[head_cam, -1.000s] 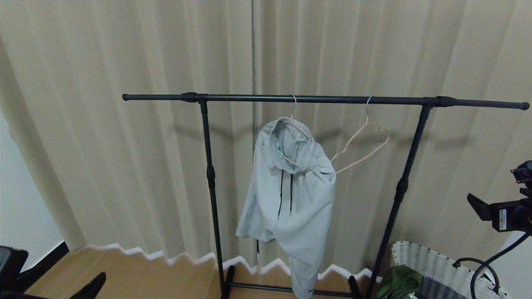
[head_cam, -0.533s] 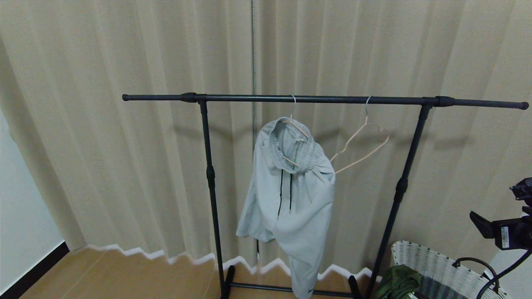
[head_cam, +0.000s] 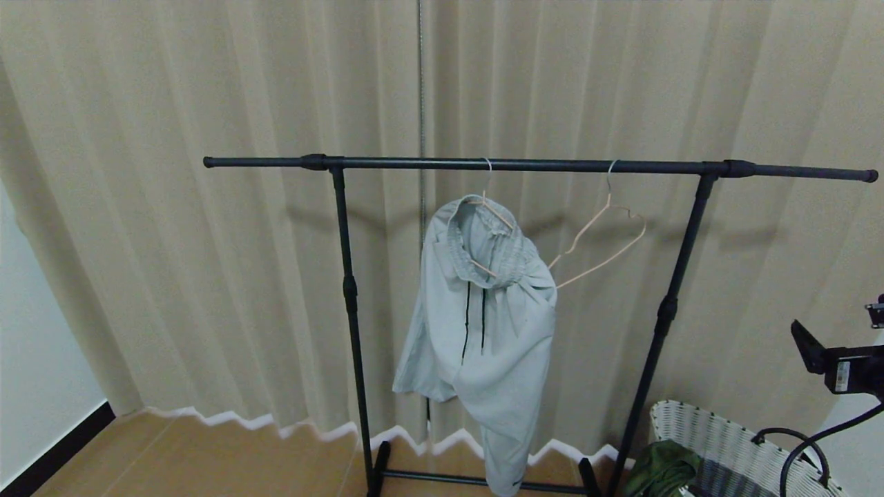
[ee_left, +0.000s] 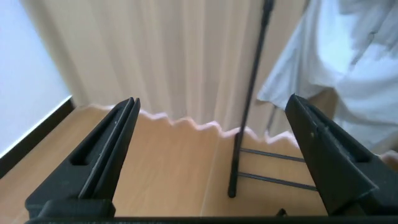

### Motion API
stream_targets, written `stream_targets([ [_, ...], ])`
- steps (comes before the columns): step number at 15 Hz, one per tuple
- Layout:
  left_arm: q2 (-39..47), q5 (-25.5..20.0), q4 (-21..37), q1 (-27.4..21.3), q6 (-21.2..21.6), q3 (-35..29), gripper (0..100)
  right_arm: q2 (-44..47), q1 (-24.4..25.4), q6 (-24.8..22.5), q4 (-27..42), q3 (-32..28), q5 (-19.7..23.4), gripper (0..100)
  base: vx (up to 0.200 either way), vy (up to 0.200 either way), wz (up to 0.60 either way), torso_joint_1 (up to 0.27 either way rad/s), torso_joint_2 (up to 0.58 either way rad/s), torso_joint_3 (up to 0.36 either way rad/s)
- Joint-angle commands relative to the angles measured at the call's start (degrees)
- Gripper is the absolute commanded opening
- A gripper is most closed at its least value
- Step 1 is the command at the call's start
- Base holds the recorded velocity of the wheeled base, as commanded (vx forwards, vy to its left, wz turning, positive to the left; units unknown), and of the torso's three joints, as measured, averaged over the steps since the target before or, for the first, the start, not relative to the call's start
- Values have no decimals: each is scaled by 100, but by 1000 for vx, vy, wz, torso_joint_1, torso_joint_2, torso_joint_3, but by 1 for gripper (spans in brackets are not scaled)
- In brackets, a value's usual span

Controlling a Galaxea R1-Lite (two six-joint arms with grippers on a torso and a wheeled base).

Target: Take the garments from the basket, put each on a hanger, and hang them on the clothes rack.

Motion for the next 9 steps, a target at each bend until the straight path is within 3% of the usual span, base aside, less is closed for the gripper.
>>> stream_targets([
  [1, -461, -150, -23, -289, 28, 16, 100, 630, -44, -29, -176, 79, -8, 100, 0, 0, 0, 0, 0, 0],
  [2, -452, -457, -40, -263, 37, 34, 100, 463, -44, -38, -176, 79, 1, 100, 0, 0, 0, 0, 0, 0],
  [6, -452, -475, -40, -263, -7, 34, 100, -407, -36, -38, -176, 97, 9, 100, 0, 0, 0, 0, 0, 0],
  [9, -452, -457, -40, -263, -77, 34, 100, -1919, -9, -47, 1406, -273, 53, 100, 0, 0, 0, 0, 0, 0],
])
